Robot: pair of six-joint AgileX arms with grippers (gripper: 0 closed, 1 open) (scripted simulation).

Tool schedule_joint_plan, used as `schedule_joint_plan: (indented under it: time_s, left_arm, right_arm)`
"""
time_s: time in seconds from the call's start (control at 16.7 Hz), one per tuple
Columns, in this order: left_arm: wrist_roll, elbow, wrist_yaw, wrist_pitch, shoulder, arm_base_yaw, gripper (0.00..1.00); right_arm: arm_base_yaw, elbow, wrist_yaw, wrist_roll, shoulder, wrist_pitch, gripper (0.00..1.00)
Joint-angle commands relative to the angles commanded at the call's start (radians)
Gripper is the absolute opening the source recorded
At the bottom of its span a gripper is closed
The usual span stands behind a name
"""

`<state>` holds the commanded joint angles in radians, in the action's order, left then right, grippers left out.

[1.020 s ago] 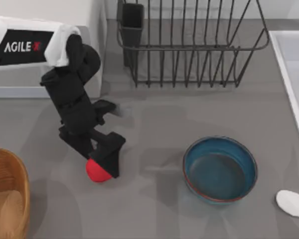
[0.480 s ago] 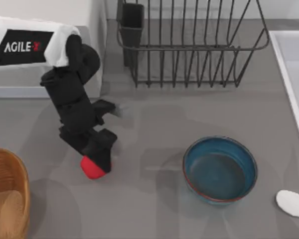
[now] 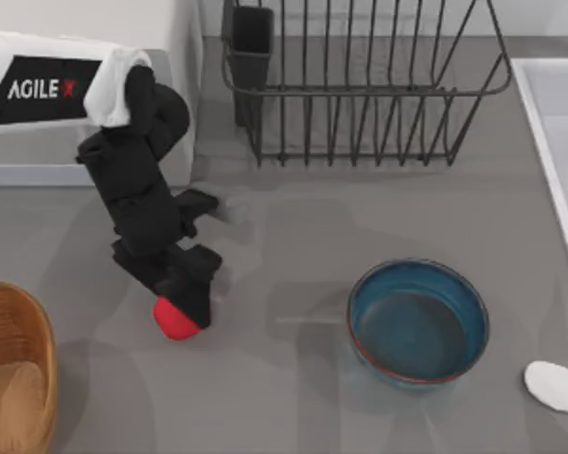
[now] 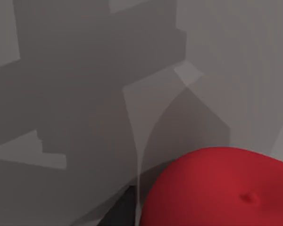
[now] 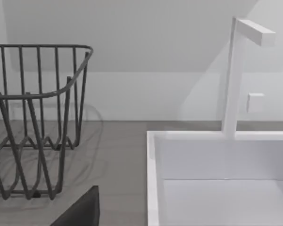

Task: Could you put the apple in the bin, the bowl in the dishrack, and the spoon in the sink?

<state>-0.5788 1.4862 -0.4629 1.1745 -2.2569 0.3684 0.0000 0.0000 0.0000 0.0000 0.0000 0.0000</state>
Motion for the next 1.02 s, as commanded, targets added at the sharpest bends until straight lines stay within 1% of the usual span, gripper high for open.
schedule_joint_plan:
  time_s: [0.18, 0.24, 0.42, 0.54, 0.66, 0.84, 1.02]
  left_arm:
    - [0.0, 0.0, 0.0, 0.0, 0.0, 0.0, 0.0]
    - [-0.015, 0.031, 0.036, 0.006, 0.051, -0.022, 0.0]
    - [-0.034, 0.02, 0.053, 0.024, 0.056, -0.011, 0.0]
    - [-0.05, 0.033, 0.078, 0.07, 0.073, 0.011, 0.0]
    - [-0.049, 0.078, 0.093, 0.152, 0.1, 0.027, 0.0]
    - [-0.021, 0.178, 0.081, 0.278, 0.145, 0.017, 0.0]
    - [-0.011, 0.258, 0.046, 0.345, 0.161, -0.008, 0.0]
  right_arm:
    - [0.0, 0.0, 0.0, 0.0, 0.0, 0.0, 1.0]
    - [0.0, 0.0, 0.0, 0.0, 0.0, 0.0, 1.0]
    - [0.0, 0.0, 0.0, 0.0, 0.0, 0.0, 1.0]
    - [0.0, 0.0, 0.0, 0.0, 0.0, 0.0, 1.0]
    - [0.0, 0.0, 0.0, 0.0, 0.0, 0.0, 1.0]
    - [0.0, 0.0, 0.0, 0.0, 0.0, 0.0, 1.0]
    - [0.0, 0.0, 0.0, 0.0, 0.0, 0.0, 1.0]
